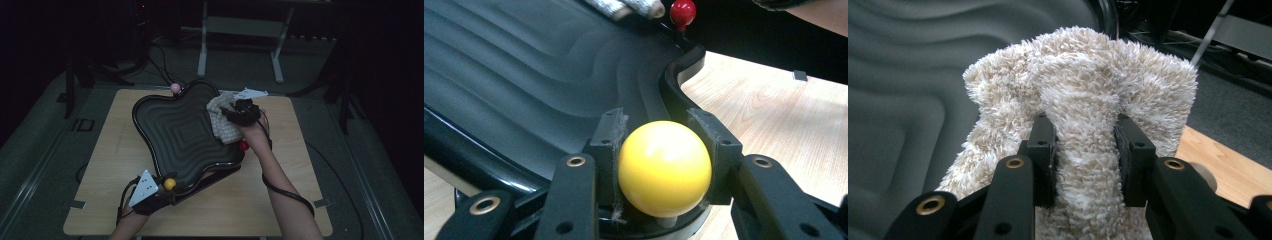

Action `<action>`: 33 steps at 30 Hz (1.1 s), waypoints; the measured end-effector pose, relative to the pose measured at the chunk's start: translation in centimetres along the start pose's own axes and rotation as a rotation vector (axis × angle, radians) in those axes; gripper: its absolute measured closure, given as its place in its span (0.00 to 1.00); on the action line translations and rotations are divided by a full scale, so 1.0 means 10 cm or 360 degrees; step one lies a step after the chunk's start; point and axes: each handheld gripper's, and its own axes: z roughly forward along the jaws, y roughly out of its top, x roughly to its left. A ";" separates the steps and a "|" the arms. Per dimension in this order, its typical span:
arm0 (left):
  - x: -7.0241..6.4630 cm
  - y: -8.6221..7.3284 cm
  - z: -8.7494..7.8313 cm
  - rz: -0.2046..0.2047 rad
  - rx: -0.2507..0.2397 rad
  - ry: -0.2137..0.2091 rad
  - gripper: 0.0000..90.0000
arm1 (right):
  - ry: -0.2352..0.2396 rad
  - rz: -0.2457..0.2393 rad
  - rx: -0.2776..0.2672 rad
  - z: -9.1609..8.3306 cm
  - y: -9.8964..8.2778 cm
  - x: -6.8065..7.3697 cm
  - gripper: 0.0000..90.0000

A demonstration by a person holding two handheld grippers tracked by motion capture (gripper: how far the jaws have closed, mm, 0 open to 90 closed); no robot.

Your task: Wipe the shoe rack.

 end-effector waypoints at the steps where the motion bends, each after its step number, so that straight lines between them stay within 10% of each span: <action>1: 0.00 0.00 0.00 0.0000 0.0000 0.0002 0.66 | 0.0008 -0.0004 0.0005 -0.01 -0.02 0.00 0.74; 33: -0.01 0.00 0.00 -0.0001 0.0005 0.0009 0.66 | 0.0045 -0.0080 0.0071 -0.34 -0.50 0.02 0.73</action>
